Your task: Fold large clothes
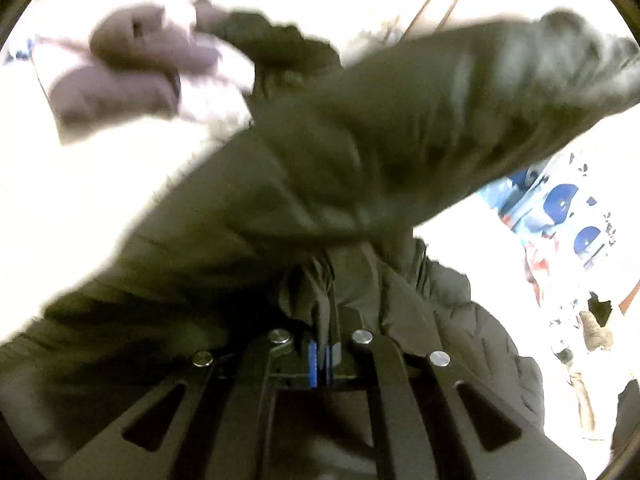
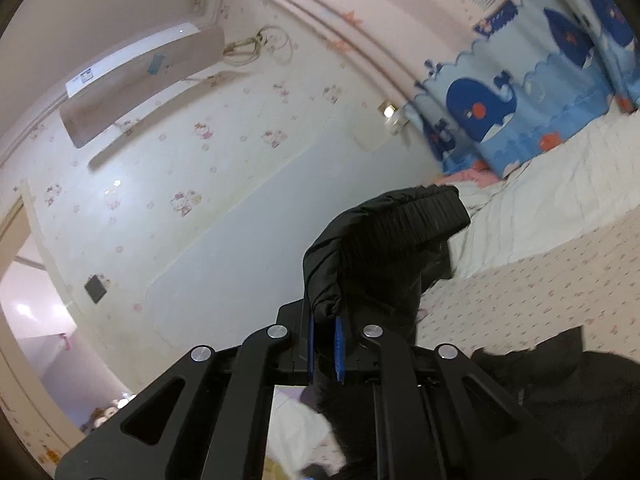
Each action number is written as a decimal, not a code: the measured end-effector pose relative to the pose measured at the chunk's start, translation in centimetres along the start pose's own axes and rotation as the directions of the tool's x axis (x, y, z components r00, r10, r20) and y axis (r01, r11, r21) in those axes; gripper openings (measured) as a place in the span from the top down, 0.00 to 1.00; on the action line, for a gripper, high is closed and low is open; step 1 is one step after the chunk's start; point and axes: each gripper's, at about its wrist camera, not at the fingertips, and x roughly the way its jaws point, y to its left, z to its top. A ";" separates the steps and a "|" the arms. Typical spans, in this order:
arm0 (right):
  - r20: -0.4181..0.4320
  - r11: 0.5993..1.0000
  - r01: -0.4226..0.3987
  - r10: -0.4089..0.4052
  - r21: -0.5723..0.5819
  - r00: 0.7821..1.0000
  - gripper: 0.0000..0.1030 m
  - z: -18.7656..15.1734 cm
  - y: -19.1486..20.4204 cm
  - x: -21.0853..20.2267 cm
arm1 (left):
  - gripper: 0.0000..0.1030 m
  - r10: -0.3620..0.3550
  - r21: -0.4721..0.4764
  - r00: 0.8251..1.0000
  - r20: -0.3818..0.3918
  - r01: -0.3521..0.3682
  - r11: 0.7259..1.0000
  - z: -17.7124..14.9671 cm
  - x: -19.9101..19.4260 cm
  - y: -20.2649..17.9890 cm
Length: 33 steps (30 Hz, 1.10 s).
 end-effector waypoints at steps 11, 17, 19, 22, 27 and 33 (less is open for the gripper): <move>-0.029 0.957 0.258 -0.256 0.129 0.966 0.93 -6.0 -12.6 -4.7 | 0.93 0.084 -0.043 0.938 -0.337 -0.105 0.994 -0.3 5.4 6.1; -0.053 0.911 0.349 -0.346 0.219 0.937 0.93 -11.5 -19.5 -11.0 | 0.55 0.042 0.071 0.914 -0.404 -0.014 0.997 -1.3 -0.9 7.0; -0.060 0.903 0.377 -0.372 0.205 0.926 0.93 -13.3 -20.2 -12.9 | 0.52 0.028 0.072 0.913 -0.406 0.001 0.997 -1.3 -3.4 8.1; -0.078 0.895 0.415 -0.408 0.163 0.910 0.93 -16.0 -20.2 -15.5 | 0.50 0.028 0.030 0.935 -0.352 -0.019 0.999 -0.4 -6.2 9.1; -0.163 0.838 0.540 -0.524 0.075 0.836 0.93 -20.1 -21.0 -16.5 | 0.31 -0.024 0.047 0.990 -0.138 0.031 0.998 4.4 -7.1 6.7; -0.361 0.792 0.592 -0.514 0.149 0.778 0.84 -24.3 -25.9 -16.1 | 0.21 0.018 0.236 0.930 -0.366 0.074 0.969 2.6 5.6 3.4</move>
